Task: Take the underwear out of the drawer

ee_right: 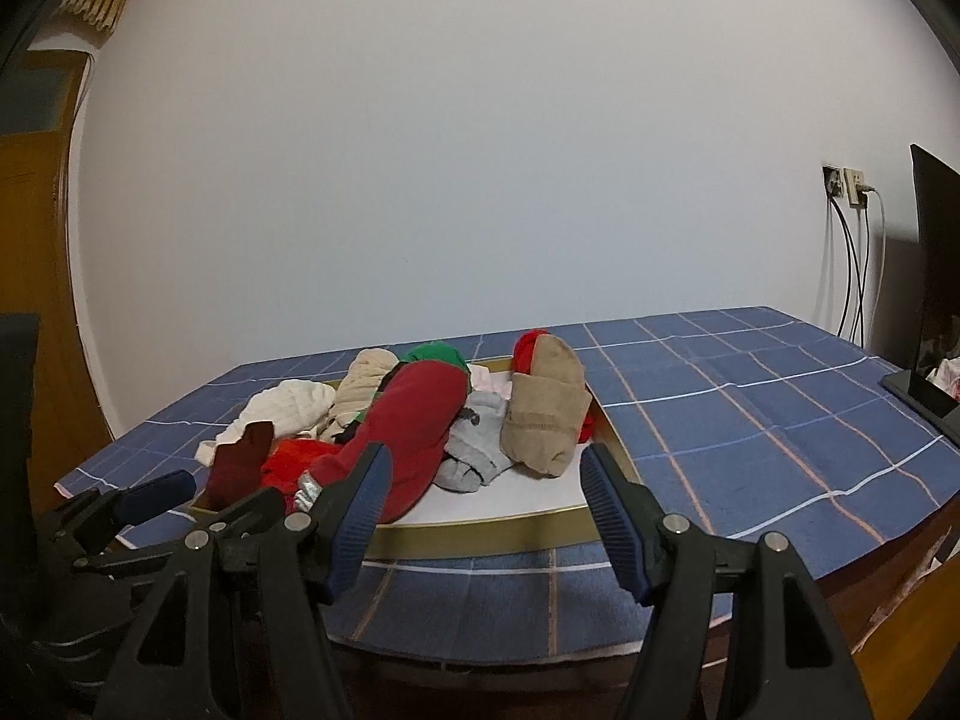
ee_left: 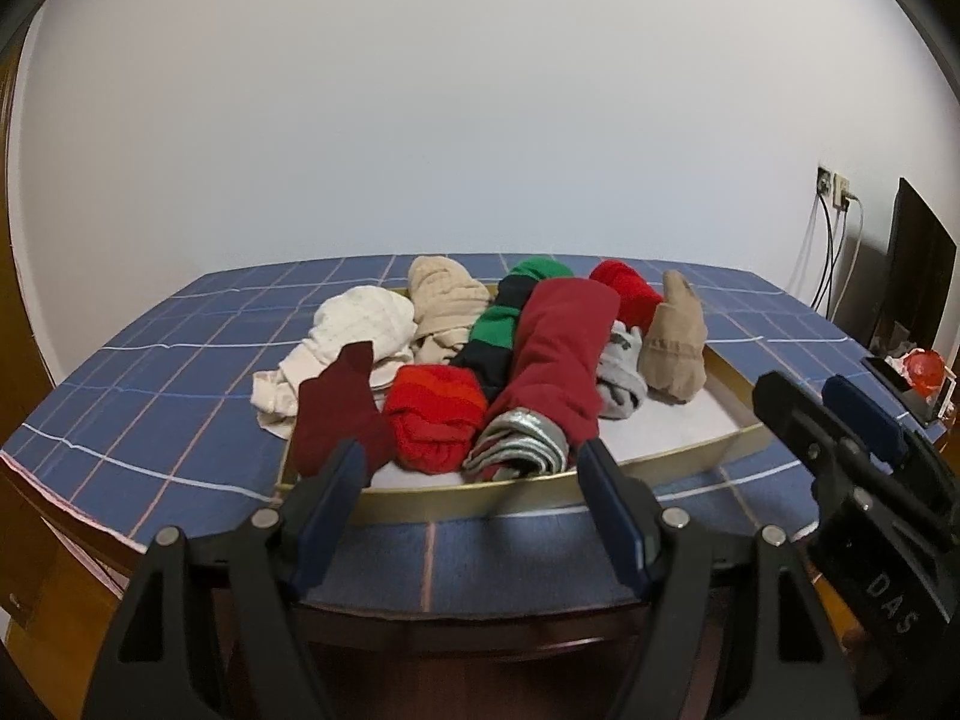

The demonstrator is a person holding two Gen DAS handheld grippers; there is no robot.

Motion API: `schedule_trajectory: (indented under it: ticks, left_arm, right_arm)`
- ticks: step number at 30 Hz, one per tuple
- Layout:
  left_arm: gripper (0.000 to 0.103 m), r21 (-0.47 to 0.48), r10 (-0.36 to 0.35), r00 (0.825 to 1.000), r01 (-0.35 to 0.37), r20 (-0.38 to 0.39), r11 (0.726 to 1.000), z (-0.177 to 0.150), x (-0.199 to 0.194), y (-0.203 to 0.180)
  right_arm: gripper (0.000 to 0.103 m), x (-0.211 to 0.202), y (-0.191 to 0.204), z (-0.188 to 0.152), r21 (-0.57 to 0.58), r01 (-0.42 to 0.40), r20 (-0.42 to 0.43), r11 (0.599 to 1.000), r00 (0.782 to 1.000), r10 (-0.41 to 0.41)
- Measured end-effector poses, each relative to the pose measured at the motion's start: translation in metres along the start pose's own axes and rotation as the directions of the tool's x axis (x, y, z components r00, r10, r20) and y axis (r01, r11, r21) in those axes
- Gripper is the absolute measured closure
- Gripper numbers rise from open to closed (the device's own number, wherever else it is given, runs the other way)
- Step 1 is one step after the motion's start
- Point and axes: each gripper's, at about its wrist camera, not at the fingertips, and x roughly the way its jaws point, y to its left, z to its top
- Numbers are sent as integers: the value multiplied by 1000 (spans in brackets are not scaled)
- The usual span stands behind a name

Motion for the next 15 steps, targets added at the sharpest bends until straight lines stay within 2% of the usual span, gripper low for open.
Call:
schedule_trajectory:
  ticks: [15]
  left_arm:
    - [29, -22, 6, 1000, -6, -10, 1000, -13, -17, 12]
  right_arm:
    - [35, -22, 3, -4, 26, -14, -7, 1000, 1000, 15]
